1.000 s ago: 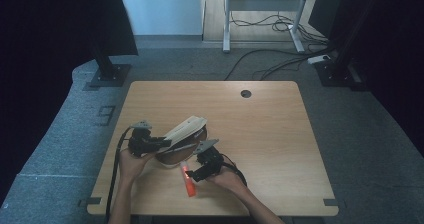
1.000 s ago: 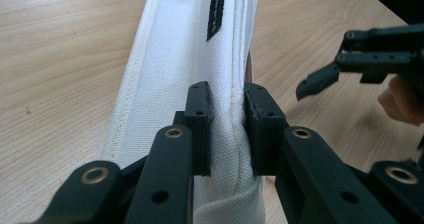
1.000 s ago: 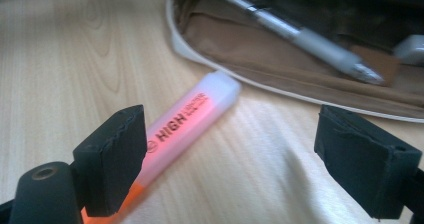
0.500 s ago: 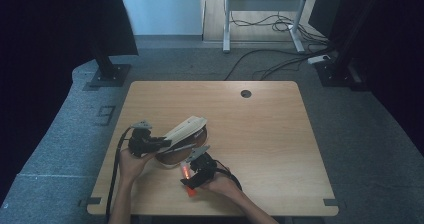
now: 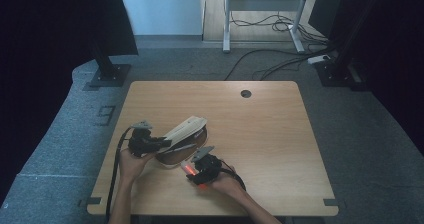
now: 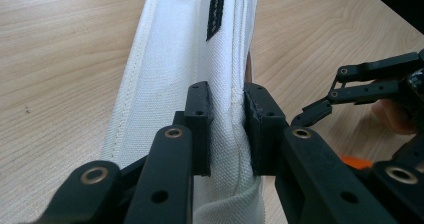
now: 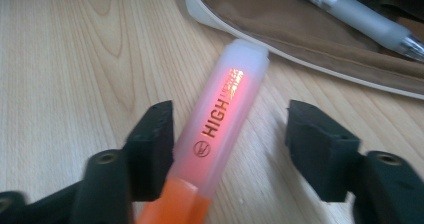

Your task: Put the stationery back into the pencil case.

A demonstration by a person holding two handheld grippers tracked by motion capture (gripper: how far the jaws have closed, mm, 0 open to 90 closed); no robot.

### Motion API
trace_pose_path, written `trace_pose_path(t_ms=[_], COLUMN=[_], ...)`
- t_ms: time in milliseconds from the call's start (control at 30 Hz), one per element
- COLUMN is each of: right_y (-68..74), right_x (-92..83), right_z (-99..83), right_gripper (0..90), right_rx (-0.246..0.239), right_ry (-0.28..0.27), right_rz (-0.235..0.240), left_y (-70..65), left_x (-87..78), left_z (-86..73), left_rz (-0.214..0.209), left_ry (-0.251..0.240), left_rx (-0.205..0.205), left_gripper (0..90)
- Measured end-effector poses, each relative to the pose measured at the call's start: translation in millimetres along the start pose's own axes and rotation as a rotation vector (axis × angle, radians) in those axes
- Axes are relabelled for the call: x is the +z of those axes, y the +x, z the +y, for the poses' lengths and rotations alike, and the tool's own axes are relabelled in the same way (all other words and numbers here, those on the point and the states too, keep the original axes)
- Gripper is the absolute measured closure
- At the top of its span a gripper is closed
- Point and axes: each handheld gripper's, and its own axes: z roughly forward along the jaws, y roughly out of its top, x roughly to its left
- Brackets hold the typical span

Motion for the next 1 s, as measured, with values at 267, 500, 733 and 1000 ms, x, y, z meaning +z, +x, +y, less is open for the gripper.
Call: trace_pose_path(t_ms=[267,500,733,1000], right_y=[-4.6,-6.8,-8.3,-21.4], right_x=[-8.8,-12.0,-21.2,-30.3], right_z=[-5.0,-7.1,-5.3,3.5], right_gripper=[61.4,65.4,65.5,65.5], right_rx=[-0.027,-0.033,-0.026,-0.008], right_ry=[0.017,0.019,-0.012,-0.024], right_rz=[-0.021,-0.015,-0.012,-0.026], left_y=[0.1,0.4,0.3,-0.1], left_x=[0.5,0.3,0.2,-0.1], left_z=[-0.1,-0.3,-0.3,-0.3], left_rz=[-0.002,0.001,0.003,0.002], left_ry=[0.001,-0.002,-0.005,-0.008], left_rx=[0.0,0.001,0.002,0.002], left_gripper=[74.6,74.8,74.9,75.0])
